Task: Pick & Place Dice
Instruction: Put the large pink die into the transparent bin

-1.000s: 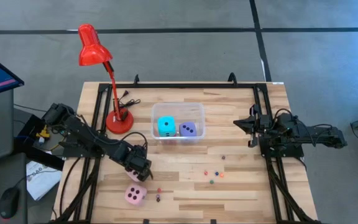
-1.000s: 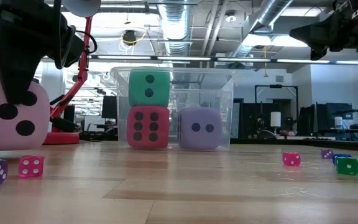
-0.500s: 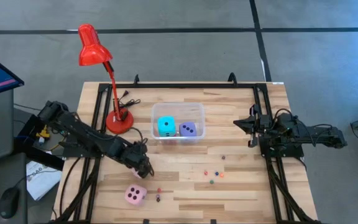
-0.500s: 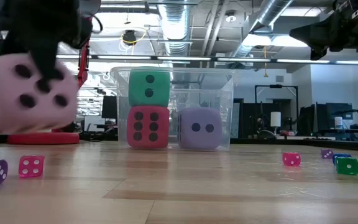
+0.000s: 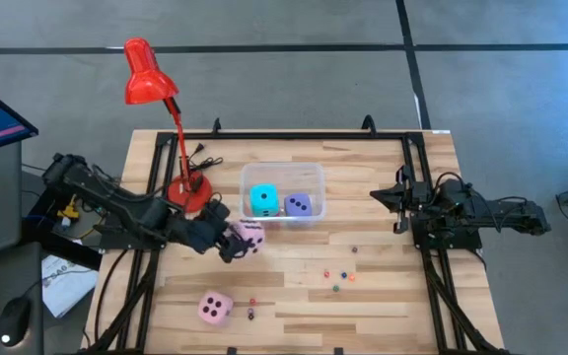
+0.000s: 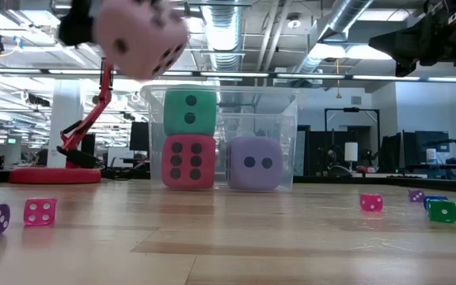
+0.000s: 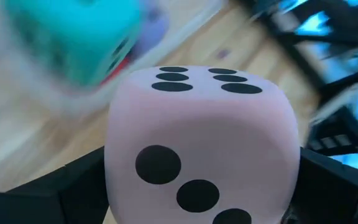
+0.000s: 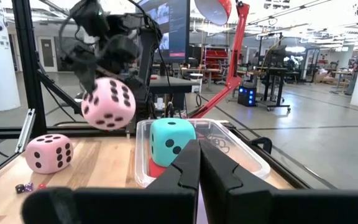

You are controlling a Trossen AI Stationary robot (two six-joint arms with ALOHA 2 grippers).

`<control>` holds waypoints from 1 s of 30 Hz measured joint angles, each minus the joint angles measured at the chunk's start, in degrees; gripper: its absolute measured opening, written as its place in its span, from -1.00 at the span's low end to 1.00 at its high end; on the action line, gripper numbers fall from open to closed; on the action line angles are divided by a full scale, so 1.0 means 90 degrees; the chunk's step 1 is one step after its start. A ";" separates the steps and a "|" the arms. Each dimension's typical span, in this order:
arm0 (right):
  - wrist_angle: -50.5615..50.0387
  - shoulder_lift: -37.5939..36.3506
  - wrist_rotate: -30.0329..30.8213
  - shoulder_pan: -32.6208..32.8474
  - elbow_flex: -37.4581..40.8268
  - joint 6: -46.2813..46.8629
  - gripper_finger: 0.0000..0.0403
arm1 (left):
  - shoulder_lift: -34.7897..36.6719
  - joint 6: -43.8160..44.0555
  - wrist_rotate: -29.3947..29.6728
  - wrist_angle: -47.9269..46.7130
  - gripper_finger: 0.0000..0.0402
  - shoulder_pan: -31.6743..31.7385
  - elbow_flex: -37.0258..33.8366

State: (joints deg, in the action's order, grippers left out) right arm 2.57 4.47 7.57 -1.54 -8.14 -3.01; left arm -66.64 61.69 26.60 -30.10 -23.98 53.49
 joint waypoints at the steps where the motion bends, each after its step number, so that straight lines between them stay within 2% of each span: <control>1: 0.0013 -0.0002 -0.0001 0.0001 0.0000 -0.0001 -1.00 | 0.0018 -0.0344 0.0040 0.0290 0.91 0.0049 0.0001; 5: 0.0012 -0.0002 -0.0001 0.0000 0.0000 0.0000 -1.00 | 0.0013 -0.1933 0.0132 0.1419 0.91 0.0284 0.0002; 8: 0.0009 0.0000 0.0001 0.0000 0.0000 0.0000 -1.00 | -0.0116 -0.2995 0.0476 0.1883 0.92 0.0532 0.0007; 14: 0.0006 -0.0001 -0.0002 0.0001 0.0000 0.0000 -1.00 | -0.0435 -0.4064 0.0515 0.2435 0.91 0.1241 0.0007; 22: 0.0029 0.0000 0.0000 0.0000 0.0000 0.0000 -1.00 | -0.1048 -0.5133 -0.0915 0.3835 0.90 0.2199 0.0017; 30: 0.0028 -0.0002 0.0001 0.0000 0.0000 -0.0002 -1.00 | -0.1627 -0.5527 -0.1301 0.3758 0.90 0.2598 0.0445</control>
State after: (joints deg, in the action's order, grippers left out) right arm 2.82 4.45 7.57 -1.54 -8.14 -3.03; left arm -81.28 11.95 14.89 3.73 -0.59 57.50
